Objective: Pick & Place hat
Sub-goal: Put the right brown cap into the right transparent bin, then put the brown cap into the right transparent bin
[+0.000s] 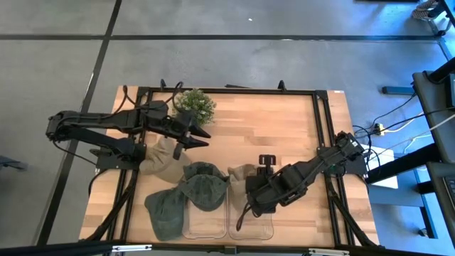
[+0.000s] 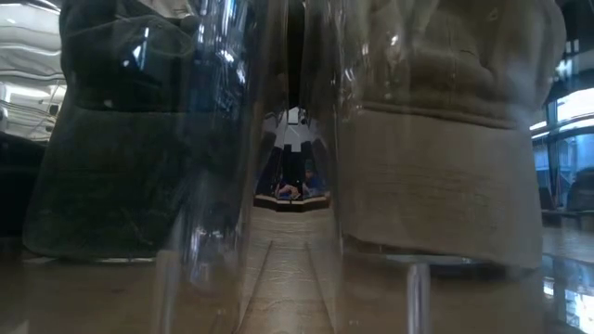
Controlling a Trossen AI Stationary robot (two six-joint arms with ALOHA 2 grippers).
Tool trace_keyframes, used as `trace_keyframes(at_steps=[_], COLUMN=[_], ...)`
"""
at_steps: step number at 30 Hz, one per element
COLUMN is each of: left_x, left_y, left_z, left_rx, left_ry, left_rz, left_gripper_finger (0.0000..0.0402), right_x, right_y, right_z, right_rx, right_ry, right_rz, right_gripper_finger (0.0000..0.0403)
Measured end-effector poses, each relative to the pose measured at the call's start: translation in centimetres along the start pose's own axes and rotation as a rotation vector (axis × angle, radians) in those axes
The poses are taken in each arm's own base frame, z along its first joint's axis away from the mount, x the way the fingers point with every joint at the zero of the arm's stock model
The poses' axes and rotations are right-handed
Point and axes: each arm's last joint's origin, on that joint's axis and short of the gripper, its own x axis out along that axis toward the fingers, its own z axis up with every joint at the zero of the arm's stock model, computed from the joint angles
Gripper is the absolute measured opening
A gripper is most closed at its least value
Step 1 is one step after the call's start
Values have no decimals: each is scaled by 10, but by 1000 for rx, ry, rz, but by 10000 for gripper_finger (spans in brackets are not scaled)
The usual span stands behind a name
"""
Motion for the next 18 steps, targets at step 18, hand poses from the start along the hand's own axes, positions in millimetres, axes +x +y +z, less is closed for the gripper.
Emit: trace_keyframes(at_steps=[18], left_x=[-46], left_y=[-18], left_z=[-15], left_rx=[-334], left_ry=[156], left_rz=[108], left_gripper_finger=[143], right_x=[-72], right_y=[-56], right_z=[-29], right_rx=[93], right_ry=[-242], right_rz=[-85], right_gripper_finger=[169])
